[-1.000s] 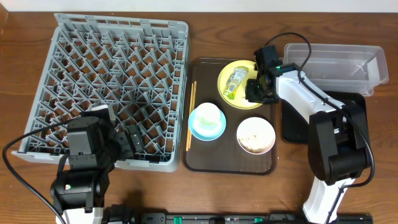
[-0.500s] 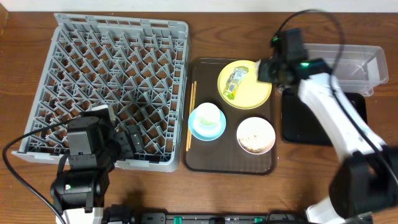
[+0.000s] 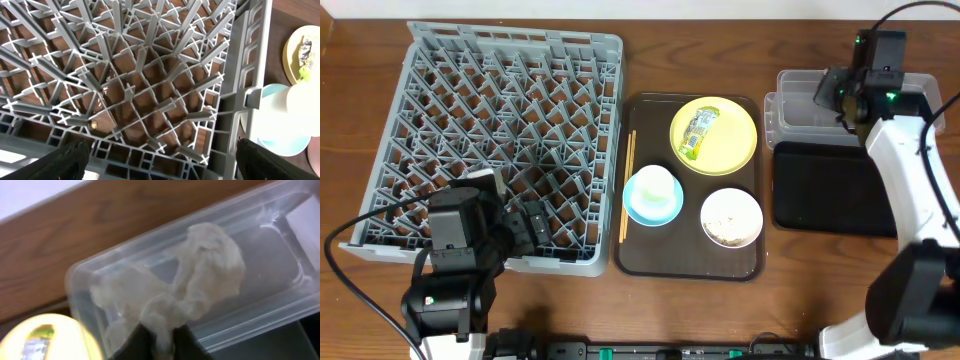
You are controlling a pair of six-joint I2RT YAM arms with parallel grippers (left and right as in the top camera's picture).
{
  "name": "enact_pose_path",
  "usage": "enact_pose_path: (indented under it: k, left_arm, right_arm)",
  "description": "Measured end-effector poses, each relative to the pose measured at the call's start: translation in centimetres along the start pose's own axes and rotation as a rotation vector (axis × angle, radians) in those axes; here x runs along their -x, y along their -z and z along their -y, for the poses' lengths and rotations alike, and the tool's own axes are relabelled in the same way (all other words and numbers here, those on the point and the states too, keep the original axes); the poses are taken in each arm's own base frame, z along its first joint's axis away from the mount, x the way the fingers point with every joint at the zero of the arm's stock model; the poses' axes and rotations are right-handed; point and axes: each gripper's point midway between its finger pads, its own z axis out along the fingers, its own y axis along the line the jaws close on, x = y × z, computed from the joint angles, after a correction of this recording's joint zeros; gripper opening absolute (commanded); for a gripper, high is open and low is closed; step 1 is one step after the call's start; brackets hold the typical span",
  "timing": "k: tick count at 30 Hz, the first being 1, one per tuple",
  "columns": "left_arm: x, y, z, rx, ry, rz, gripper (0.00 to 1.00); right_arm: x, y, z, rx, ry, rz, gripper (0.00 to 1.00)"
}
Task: Sort waste into correct bins and load items into the dishwasher
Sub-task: 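Carry the tissue with the right gripper and drop it in the clear bin, then return the right gripper to the plate and grasp the yellow snack wrapper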
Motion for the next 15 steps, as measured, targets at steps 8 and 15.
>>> enact_pose_path:
  k: [8,15]
  left_arm:
    - [0.0,0.0,0.0,0.0,0.0,-0.001,0.94]
    - [0.0,0.0,0.0,0.0,0.0,0.0,0.94]
  right_arm:
    - [0.1,-0.9,-0.2,0.039,-0.016,-0.004,0.75]
    - [0.2,3.5,-6.1,0.291,0.032,0.008,0.81]
